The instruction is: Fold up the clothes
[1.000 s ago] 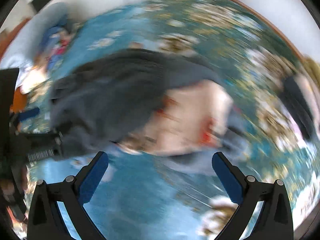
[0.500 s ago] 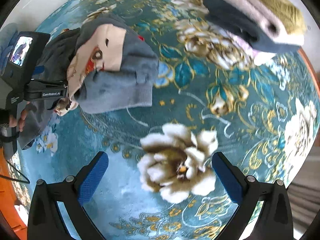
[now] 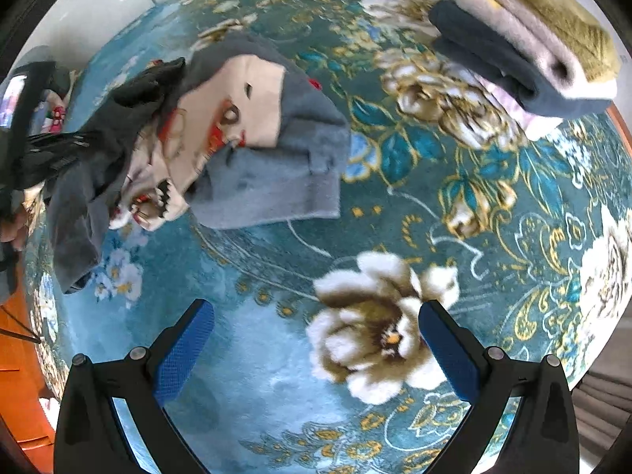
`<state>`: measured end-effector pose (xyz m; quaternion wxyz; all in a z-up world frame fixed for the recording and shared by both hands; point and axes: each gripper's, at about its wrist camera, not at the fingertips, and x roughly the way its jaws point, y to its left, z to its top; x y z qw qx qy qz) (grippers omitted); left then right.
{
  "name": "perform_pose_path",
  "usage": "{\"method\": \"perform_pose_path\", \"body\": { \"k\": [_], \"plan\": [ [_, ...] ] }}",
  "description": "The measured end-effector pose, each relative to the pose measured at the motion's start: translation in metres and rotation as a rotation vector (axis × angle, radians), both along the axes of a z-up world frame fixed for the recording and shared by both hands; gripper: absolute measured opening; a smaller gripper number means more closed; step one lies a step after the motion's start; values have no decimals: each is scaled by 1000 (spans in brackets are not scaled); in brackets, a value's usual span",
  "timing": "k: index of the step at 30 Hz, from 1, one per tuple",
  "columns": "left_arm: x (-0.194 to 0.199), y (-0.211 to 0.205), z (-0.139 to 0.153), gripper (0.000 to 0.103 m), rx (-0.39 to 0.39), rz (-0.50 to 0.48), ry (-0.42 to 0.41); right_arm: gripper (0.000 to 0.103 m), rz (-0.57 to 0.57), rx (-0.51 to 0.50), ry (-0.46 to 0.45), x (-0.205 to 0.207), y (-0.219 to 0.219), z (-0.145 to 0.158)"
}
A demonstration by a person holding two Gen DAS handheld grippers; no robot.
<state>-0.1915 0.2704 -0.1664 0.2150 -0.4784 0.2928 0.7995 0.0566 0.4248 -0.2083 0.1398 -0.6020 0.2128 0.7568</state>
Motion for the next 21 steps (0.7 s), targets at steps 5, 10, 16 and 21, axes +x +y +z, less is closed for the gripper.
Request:
{"method": "perform_pose_path", "body": {
  "k": [5,10,16,21],
  "plan": [
    [26,-53,88,8,140,87,86,103,15,-100,100,-27,-12,23],
    [81,-90,134,8,157,83,130,103,-57,-473,275,-77,-22,42],
    [143,-125,160,8,172,117,135,103,-242,-941,359,-152,-43,28],
    [174,-149,166,7,187,168,131,103,-306,-989,202,-166,-77,-6]
  ]
}}
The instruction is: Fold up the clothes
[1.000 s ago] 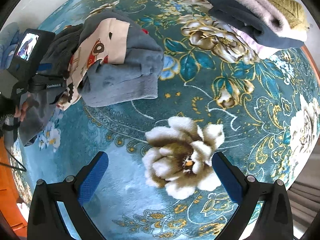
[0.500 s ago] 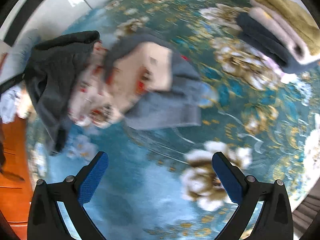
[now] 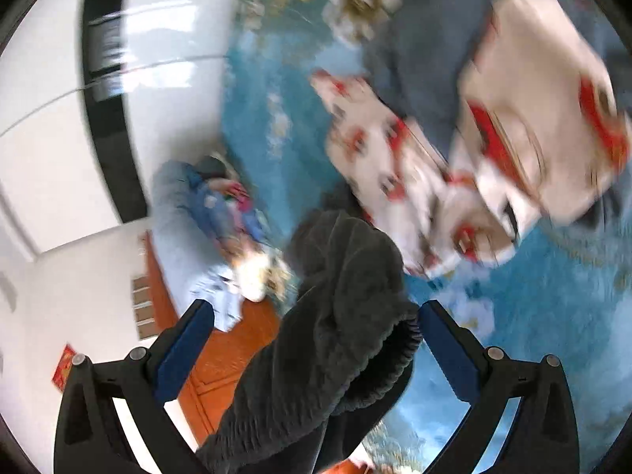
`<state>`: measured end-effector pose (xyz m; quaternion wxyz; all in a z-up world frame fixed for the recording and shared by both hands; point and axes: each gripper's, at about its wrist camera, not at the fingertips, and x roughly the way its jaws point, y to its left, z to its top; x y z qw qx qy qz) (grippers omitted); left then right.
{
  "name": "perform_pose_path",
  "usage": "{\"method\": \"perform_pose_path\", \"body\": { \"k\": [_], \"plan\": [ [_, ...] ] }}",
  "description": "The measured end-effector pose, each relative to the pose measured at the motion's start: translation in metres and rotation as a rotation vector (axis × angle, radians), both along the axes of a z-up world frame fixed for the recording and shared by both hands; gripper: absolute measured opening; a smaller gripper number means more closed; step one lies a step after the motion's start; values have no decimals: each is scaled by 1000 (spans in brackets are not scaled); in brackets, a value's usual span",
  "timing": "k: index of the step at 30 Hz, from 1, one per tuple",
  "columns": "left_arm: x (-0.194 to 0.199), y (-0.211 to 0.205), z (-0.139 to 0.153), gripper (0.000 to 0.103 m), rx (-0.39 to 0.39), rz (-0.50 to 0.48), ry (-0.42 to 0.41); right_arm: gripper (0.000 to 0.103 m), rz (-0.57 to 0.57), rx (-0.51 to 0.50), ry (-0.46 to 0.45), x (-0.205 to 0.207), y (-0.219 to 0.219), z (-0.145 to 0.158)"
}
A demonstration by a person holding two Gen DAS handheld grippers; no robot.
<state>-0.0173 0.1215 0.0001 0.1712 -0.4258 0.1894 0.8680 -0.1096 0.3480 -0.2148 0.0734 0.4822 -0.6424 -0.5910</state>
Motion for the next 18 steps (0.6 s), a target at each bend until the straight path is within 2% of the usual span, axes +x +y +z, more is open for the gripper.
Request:
{"method": "perform_pose_path", "body": {
  "k": [4,7,9,12,15,16,17,18],
  "plan": [
    [14,-19,7,7,16,23,7,103,-26,-11,-93,28,-17,-29],
    [18,-29,12,7,22,30,19,103,7,-90,-161,52,-36,-49],
    [23,-34,16,7,35,23,21,103,9,-120,-167,67,-47,-53],
    [36,-37,22,7,19,-28,36,103,-55,-216,-163,78,-61,-57],
    [47,-44,30,7,10,-66,54,100,-56,-220,-122,71,-71,-42],
    [50,-48,34,7,11,-72,61,88,-50,-207,-108,69,-74,-34],
    [52,-53,39,7,15,-75,69,71,-42,-184,-98,67,-75,-25],
    [54,-58,45,7,23,-79,78,64,-34,-158,-96,65,-75,-16]
  ]
}}
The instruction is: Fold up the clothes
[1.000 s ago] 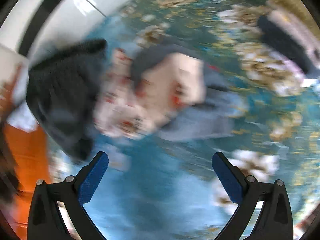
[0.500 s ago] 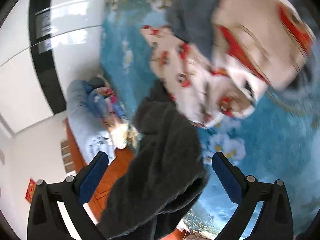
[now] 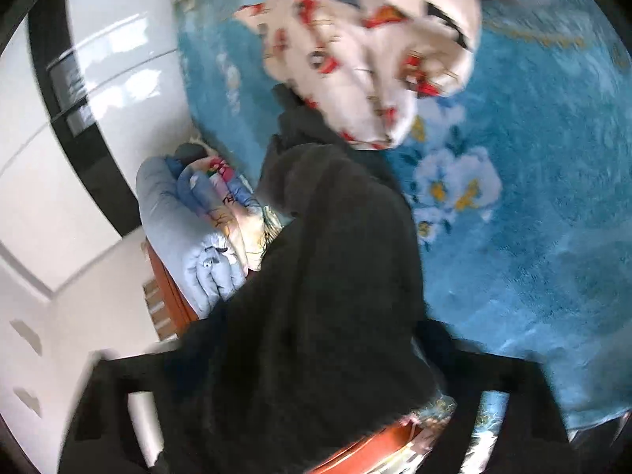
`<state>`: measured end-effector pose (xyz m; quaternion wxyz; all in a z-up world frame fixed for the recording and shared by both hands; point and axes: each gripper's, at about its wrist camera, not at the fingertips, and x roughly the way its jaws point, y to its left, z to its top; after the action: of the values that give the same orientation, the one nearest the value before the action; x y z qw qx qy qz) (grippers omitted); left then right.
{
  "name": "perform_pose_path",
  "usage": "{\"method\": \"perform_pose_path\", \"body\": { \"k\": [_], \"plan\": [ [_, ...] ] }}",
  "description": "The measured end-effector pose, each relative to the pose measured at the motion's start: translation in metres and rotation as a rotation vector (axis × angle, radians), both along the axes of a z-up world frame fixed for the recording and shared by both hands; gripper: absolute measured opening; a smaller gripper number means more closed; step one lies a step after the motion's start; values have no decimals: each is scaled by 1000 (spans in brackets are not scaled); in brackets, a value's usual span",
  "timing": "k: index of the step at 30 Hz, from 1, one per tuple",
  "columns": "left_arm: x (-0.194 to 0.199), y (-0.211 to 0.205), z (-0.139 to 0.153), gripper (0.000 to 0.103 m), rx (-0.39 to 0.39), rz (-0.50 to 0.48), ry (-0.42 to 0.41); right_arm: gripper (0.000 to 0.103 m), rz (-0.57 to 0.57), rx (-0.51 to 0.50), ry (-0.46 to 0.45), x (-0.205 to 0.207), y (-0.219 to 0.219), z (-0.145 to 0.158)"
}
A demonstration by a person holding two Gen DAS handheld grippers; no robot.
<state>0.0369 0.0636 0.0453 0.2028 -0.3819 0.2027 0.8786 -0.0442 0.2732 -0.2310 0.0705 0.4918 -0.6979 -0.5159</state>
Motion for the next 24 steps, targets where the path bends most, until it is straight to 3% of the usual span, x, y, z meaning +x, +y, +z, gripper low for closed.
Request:
{"method": "perform_pose_path", "body": {
  "k": [1,4,10,14,18,24],
  "plan": [
    [2,-5,6,7,8,-4,8,44,4,25,7,0,1,10],
    [12,-13,27,7,35,-47,54,23,-2,95,68,2,13,52],
    [41,-4,101,7,197,-175,207,20,-34,308,324,13,76,211],
    [69,30,151,7,287,-272,302,20,-56,449,491,24,120,316],
    [109,81,194,7,395,-391,379,20,-67,588,618,62,174,414],
    [150,155,249,7,645,-534,344,19,49,790,714,78,190,512]
  ]
}}
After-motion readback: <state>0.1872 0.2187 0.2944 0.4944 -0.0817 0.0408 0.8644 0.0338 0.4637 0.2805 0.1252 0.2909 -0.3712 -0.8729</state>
